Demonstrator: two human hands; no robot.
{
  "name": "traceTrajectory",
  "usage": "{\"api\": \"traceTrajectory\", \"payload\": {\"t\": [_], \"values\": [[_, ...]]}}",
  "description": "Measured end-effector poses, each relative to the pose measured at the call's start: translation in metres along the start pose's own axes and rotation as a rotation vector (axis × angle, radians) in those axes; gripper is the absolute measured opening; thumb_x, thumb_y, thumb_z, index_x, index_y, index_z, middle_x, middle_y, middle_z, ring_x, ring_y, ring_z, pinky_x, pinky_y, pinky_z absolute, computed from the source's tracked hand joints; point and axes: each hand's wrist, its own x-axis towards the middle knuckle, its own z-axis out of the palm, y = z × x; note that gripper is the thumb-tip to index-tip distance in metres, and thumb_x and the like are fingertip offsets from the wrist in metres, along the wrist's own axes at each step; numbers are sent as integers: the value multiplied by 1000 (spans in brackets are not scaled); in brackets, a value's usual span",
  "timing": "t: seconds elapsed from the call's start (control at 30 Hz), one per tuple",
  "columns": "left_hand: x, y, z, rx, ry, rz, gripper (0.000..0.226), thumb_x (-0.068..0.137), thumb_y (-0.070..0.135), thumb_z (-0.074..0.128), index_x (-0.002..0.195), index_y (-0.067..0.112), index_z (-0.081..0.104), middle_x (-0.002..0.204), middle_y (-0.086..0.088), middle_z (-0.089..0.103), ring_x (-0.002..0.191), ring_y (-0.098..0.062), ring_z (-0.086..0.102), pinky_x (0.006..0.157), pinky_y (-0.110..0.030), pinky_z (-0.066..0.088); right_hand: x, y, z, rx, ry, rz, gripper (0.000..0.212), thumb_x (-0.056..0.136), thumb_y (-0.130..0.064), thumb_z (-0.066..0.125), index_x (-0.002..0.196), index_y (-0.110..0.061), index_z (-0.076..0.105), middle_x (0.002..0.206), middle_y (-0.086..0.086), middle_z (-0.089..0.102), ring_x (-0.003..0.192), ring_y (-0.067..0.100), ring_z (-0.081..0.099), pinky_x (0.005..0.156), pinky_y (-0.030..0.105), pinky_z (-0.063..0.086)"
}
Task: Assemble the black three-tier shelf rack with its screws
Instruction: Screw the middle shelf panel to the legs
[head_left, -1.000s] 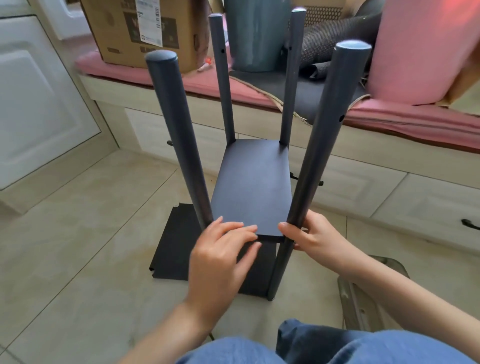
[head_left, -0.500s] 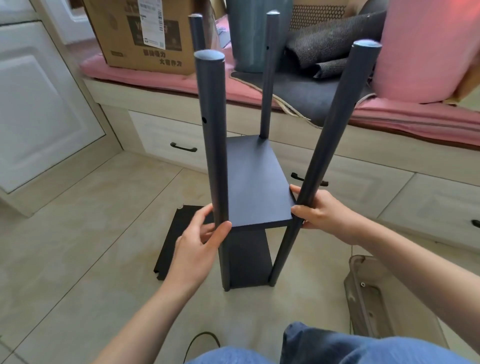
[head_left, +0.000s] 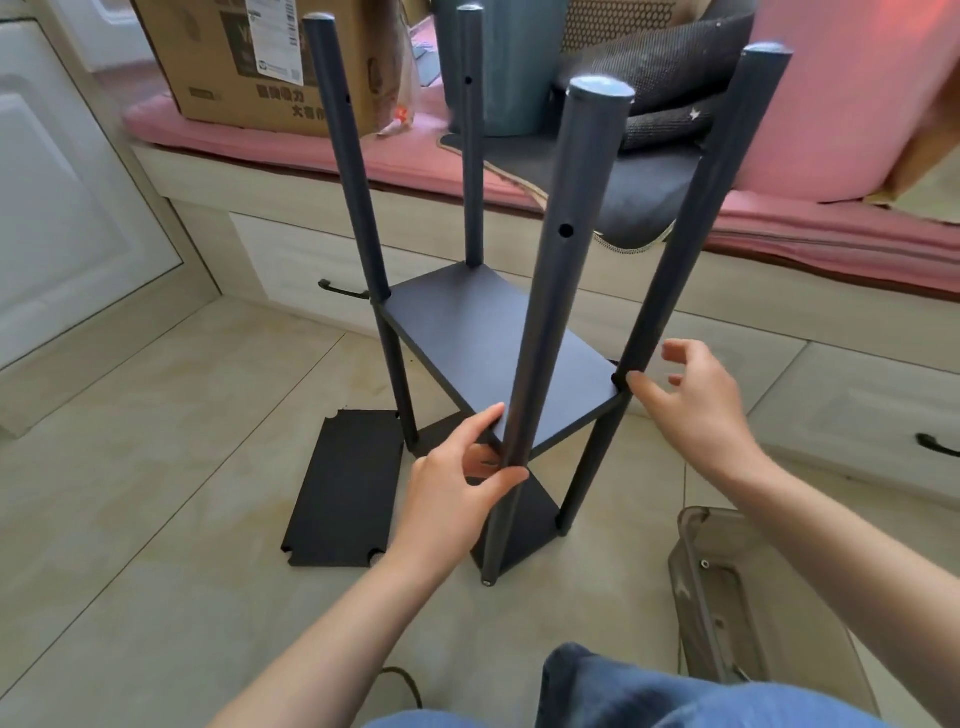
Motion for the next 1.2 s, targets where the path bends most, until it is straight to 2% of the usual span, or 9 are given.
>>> {"api": "traceTrajectory", "payload": {"t": [0.1,0.2,0.3,0.37,0.43,0.57,0.67,0.87,1.2], "values": [[-1,0,2,-16,-15,-31,63,89,29,77,124,68,42,98,30,71,99,14,64,71,4,44,-27,1,-8,-6,74,-51,43,91,-22,66,128,-15,47,126,0,49,117,18,51,91,32,43],[-1,-1,1,-84,-21,-45,64,89,28,77,120,71,41,109,21,73,103,9,65,72,-1,48,-49,-5,-6,80,-24,-25,26,90,-17,66,111,-19,51,111,-5,56,102,14,57,82,28,45],[-2,1,1,-110,-51,-29,65,89,28,78,121,72,42,116,21,72,110,5,65,83,-10,51,-59,-13,6,260,-258,240,24,92,-29,67,110,-18,56,105,0,65,95,15,67,81,33,58],[-3,2,2,-104,-57,-1,62,91,28,76,119,73,45,113,25,71,109,6,66,81,-8,51,-62,-20,15,497,-456,495,35,92,-34,69,115,-11,58,106,9,68,93,22,72,81,35,61],[-2,2,2,-86,-45,30,59,92,24,74,121,68,47,109,29,71,105,6,67,78,-4,48,-61,-27,24,743,-560,625,39,91,-33,70,116,-5,60,107,17,71,94,27,73,83,36,61],[1,-1,0,-47,-37,82,50,92,20,74,131,45,56,102,25,74,99,3,71,79,-7,51,-59,-37,41,843,-588,571,32,96,-28,65,114,-3,66,104,14,76,102,25,72,104,44,50],[1,-2,-1,-55,-34,111,49,91,19,75,137,29,60,105,19,75,100,1,71,83,-10,53,-60,-40,47,816,-585,554,27,99,-23,60,118,-4,66,107,10,75,107,25,69,108,49,45],[-1,-3,0,-18,18,163,47,92,21,74,137,26,62,108,23,72,105,8,66,81,-3,48,-53,-43,44,844,-632,597,28,99,-14,60,121,2,62,110,17,73,107,31,68,104,55,47],[-3,2,1,-60,28,130,51,90,19,75,139,25,62,107,23,75,103,2,70,86,-10,52,-55,-39,44,842,-661,519,27,100,-16,58,121,1,59,114,17,71,107,31,69,99,58,49]]}}
